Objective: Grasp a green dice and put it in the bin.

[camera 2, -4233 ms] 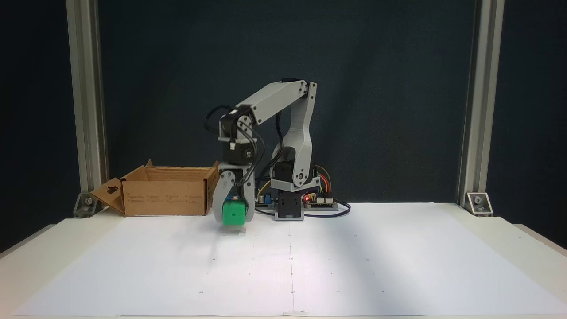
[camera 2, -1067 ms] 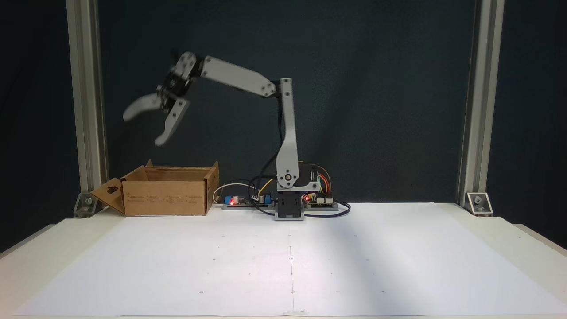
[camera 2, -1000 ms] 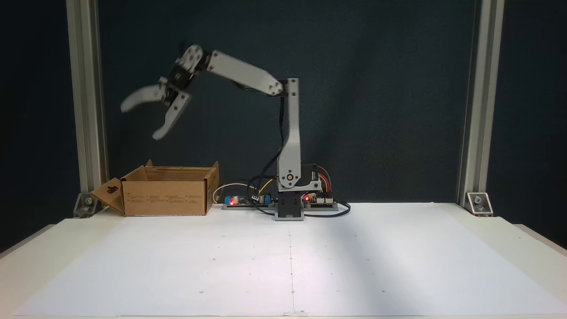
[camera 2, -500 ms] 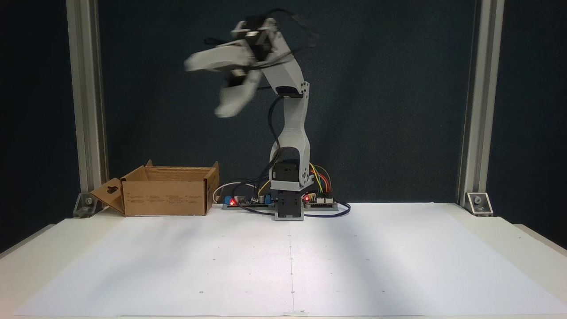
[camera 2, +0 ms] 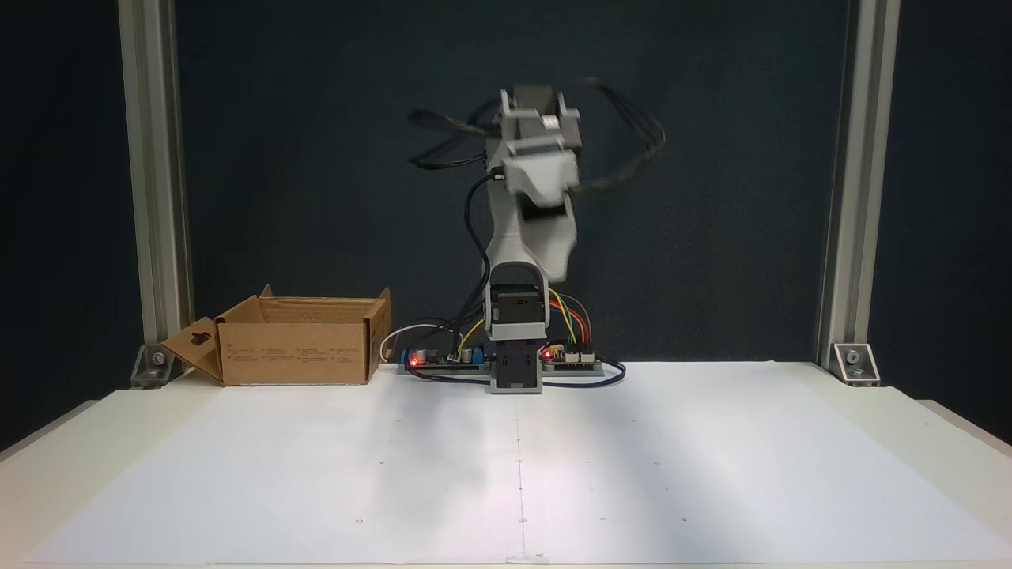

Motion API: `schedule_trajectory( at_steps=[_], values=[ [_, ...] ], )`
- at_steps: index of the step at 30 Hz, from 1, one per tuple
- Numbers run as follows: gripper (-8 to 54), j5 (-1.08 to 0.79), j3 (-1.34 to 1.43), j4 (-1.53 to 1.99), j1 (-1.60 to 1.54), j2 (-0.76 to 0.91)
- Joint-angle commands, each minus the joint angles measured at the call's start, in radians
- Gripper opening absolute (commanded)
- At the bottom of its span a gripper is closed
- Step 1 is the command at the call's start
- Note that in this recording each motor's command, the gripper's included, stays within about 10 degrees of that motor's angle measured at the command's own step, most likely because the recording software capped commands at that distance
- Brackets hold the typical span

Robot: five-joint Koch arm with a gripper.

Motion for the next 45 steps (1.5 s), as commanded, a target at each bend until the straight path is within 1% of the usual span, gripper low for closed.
schedule_trajectory(
  at_steps=[1,6,12,18,26,35,41,45],
  values=[
    [44.6,0.035,0.023,-0.167,-0.018,0.071],
    [44.6,0.032,0.196,-0.314,0.060,0.138],
    [44.6,0.035,0.296,-0.484,0.109,0.239],
    [45.4,0.032,0.327,-0.642,0.110,0.299],
    [45.6,0.034,0.342,-0.834,0.124,0.330],
    [45.4,0.032,0.638,-1.072,0.169,0.420],
    [44.8,0.032,0.738,-1.210,0.170,0.426],
    [44.6,0.031,0.752,-1.297,0.175,0.430]
  ],
)
